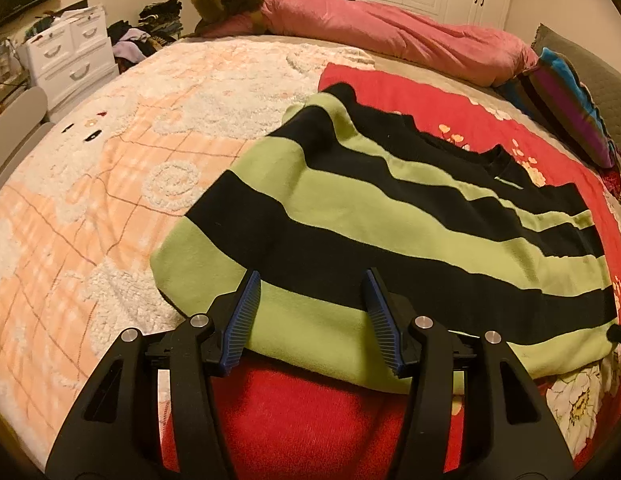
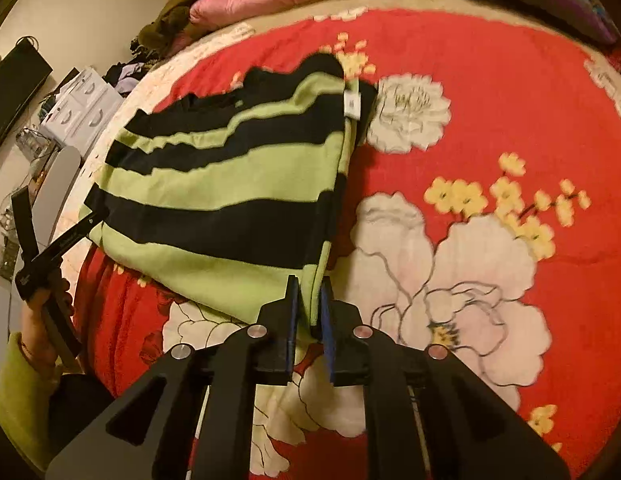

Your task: Fold small clothes

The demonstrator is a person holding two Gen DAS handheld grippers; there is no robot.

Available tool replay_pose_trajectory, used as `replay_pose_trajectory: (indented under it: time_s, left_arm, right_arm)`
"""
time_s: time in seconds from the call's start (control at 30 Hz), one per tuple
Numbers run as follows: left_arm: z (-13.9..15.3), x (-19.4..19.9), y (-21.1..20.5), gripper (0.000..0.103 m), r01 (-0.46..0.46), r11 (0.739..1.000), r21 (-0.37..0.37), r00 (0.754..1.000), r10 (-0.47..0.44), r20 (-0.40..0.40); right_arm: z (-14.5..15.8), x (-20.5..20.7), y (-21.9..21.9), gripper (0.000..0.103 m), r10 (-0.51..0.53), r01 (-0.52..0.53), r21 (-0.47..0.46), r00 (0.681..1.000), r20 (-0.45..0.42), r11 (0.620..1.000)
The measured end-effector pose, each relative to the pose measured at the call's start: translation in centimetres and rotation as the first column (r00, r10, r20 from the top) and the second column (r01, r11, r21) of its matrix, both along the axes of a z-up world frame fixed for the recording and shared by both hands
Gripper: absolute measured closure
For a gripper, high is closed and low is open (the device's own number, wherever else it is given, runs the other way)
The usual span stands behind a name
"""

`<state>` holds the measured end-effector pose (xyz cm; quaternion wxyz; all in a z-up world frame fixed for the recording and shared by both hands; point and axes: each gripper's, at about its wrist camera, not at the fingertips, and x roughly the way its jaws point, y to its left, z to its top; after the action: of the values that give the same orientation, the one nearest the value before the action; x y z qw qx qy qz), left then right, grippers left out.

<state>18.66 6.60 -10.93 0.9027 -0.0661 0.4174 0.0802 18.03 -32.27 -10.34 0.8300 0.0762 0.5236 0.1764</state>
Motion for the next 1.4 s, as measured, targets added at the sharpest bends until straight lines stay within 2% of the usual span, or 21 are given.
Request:
replay_pose_trajectory:
  time_s: [0.1,0.13,0.17,0.23,0.33,0.43,0.47,0.53,0.63,0.7,0.73,0.77,0.83,1.03,1.13,1.4]
  left_arm:
    - [0.7,-0.4,0.0,0.057,-0.002,1.000,0.003,1.000,0.002,0.023]
    - [1.1,-0.7,0.0,0.056,-0.006,1.000,0.012,0.999,0.005,0.034]
    - [1.4,-0.9,-0.1,0.053,-0.010,1.000,0.017,0.999,0.009,0.044]
    - [1.9,-1.3,0.0,0.048,-0.020,1.000,0.016,0.998,0.019,0.062]
    - [2.6,-1.9,0.2,0.046,-0.038,0.999,0.016,0.996,0.037,0.080]
    - [3.1,-2.2,0.4,0.037,-0.060,0.998,0.021,0.994,0.058,0.094]
    - [3.2,-2.4,0.5,0.036,-0.066,0.998,0.016,0.993,0.065,0.098]
    - [3.2,-2.5,0.7,0.029,-0.078,0.997,0.013,0.992,0.076,0.099]
    - [3.4,-2.9,1.0,0.026,-0.096,0.995,0.009,0.990,0.094,0.104]
    - [3.5,-3.1,1.3,0.016,-0.108,0.994,0.004,0.988,0.107,0.109]
    - [3.5,-3.2,1.5,0.015,-0.113,0.994,0.002,0.988,0.112,0.110]
    - [3.6,-3.4,1.6,0.015,-0.119,0.993,-0.003,0.987,0.118,0.113]
    - [3.6,-3.5,1.9,0.014,-0.124,0.992,-0.012,0.986,0.125,0.113]
    - [3.5,-3.7,2.5,0.010,-0.147,0.989,-0.022,0.983,0.148,0.104]
    - [3.5,-3.9,2.7,0.010,-0.155,0.988,-0.019,0.983,0.156,0.093]
    - [4.2,-5.0,4.0,0.010,-0.187,0.982,-0.039,0.978,0.190,0.088]
  right_arm:
    - [1.2,-0.3,-0.2,0.080,-0.008,0.009,-0.026,0.999,0.044,1.000]
    - [1.6,-0.5,-0.2,0.075,-0.007,0.008,-0.030,0.998,0.060,1.000]
    - [2.0,-0.6,-0.2,0.065,-0.005,0.007,-0.034,0.997,0.076,0.999]
    - [2.9,-0.9,0.0,0.055,-0.004,0.008,-0.041,0.994,0.108,0.999]
    - [4.1,-1.2,0.6,0.052,0.014,-0.008,-0.042,0.989,0.146,0.999]
    - [5.1,-1.5,1.2,0.050,0.028,-0.019,-0.053,0.983,0.179,0.998]
    - [5.5,-1.6,1.4,0.041,0.036,-0.025,-0.060,0.980,0.194,0.998]
    - [6.0,-1.9,1.8,0.035,0.041,-0.027,-0.065,0.976,0.214,0.998]
    - [6.5,-2.1,2.5,0.031,0.052,-0.038,-0.064,0.971,0.234,0.997]
    - [6.7,-2.2,3.2,0.031,0.064,-0.050,-0.063,0.968,0.243,0.997]
    - [6.8,-2.3,3.5,0.031,0.069,-0.054,-0.064,0.967,0.246,0.996]
    - [6.9,-2.3,3.9,0.024,0.074,-0.059,-0.065,0.966,0.249,0.996]
    - [7.1,-2.4,4.7,0.019,0.081,-0.066,-0.067,0.963,0.257,0.996]
    - [7.6,-2.4,7.3,0.019,0.120,-0.103,-0.075,0.956,0.269,0.992]
    - [7.9,-2.4,8.7,0.010,0.140,-0.123,-0.077,0.951,0.276,0.989]
    - [8.6,-3.2,12.2,0.008,0.203,-0.189,-0.076,0.934,0.293,0.979]
